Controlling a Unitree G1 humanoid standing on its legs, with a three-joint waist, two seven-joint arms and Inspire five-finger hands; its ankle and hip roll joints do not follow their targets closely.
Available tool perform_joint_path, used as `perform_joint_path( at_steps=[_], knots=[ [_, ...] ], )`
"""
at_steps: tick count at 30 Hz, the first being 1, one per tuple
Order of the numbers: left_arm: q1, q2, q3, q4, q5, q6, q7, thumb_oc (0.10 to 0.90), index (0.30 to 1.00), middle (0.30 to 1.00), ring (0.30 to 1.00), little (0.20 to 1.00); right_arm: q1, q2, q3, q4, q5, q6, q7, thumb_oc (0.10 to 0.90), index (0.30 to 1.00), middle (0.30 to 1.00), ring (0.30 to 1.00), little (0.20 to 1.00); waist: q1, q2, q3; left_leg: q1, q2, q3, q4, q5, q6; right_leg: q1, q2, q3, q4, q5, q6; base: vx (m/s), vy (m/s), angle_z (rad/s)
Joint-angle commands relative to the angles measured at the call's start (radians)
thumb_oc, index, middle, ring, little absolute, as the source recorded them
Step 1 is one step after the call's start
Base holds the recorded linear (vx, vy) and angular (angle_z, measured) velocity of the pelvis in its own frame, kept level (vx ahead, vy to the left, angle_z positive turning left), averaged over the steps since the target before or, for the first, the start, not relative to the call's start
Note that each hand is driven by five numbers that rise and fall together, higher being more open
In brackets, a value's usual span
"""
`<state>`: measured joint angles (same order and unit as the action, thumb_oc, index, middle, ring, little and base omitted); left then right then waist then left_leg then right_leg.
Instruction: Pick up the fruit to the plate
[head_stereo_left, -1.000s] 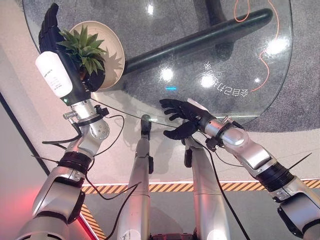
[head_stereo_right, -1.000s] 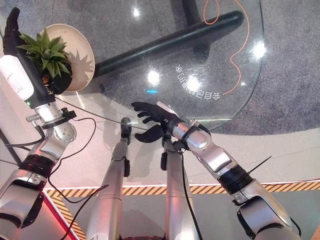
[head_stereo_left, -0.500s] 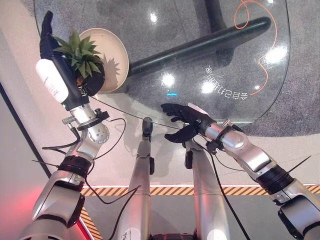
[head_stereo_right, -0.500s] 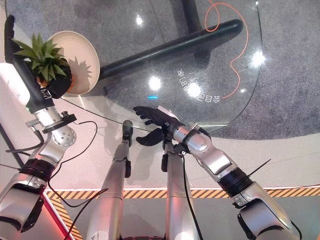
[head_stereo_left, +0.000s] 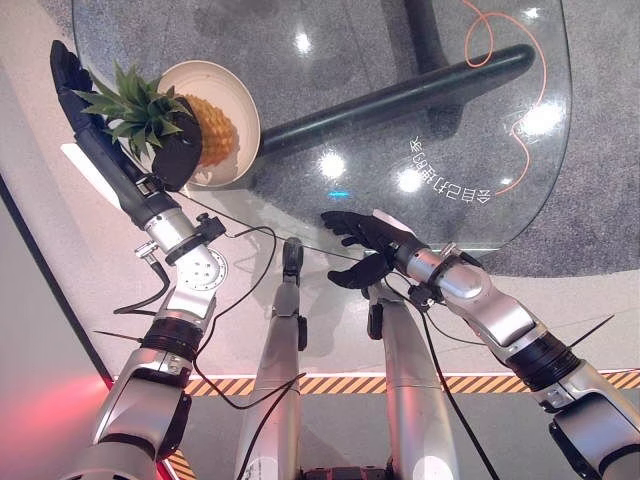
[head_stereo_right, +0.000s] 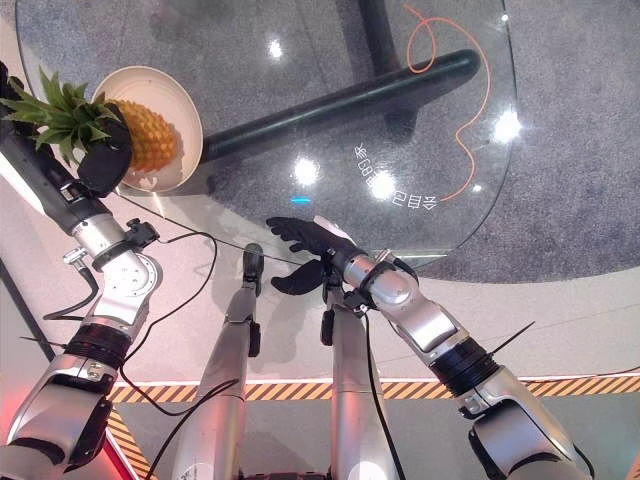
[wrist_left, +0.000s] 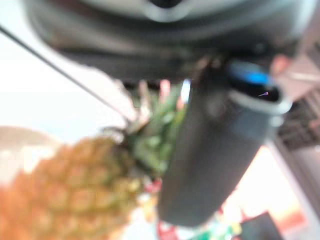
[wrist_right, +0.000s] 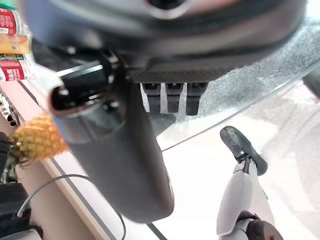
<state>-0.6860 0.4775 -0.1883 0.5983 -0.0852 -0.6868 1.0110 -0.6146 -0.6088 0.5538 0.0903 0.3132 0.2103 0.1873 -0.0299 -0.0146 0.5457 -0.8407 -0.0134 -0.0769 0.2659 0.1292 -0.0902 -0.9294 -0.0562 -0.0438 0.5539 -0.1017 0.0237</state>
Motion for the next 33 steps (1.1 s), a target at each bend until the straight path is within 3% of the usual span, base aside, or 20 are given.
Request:
perform_joint_path(
  at_steps=[1, 33],
  knots=[
    [-0.040, 0.056, 0.102, -0.110, 0.027, -0.135, 0.054, 0.800, 0.900, 0.900, 0.900, 0.900, 0.040, 0.033, 0.001, -0.066, 0.016, -0.049, 0.034, 0.800, 0.900, 0.900, 0.900, 0.900, -0.003, 0.007, -0.026, 0.031, -0.107, 0.095, 0.108, -0.133, 0.077, 0.040, 0.082, 0.038, -0.159, 0.130, 0.047, 0.00, 0.000, 0.00],
    [-0.039, 0.077, 0.075, -0.110, 0.108, -0.051, 0.028, 0.800, 0.900, 0.900, 0.900, 0.900, 0.051, 0.019, -0.007, -0.065, 0.022, -0.057, 0.032, 0.800, 0.900, 0.900, 0.900, 0.900, -0.011, 0.026, -0.026, 0.032, -0.104, 0.102, 0.113, -0.142, 0.077, 0.044, 0.074, 0.040, -0.158, 0.118, 0.045, 0.00, -0.003, -0.01]
  ],
)
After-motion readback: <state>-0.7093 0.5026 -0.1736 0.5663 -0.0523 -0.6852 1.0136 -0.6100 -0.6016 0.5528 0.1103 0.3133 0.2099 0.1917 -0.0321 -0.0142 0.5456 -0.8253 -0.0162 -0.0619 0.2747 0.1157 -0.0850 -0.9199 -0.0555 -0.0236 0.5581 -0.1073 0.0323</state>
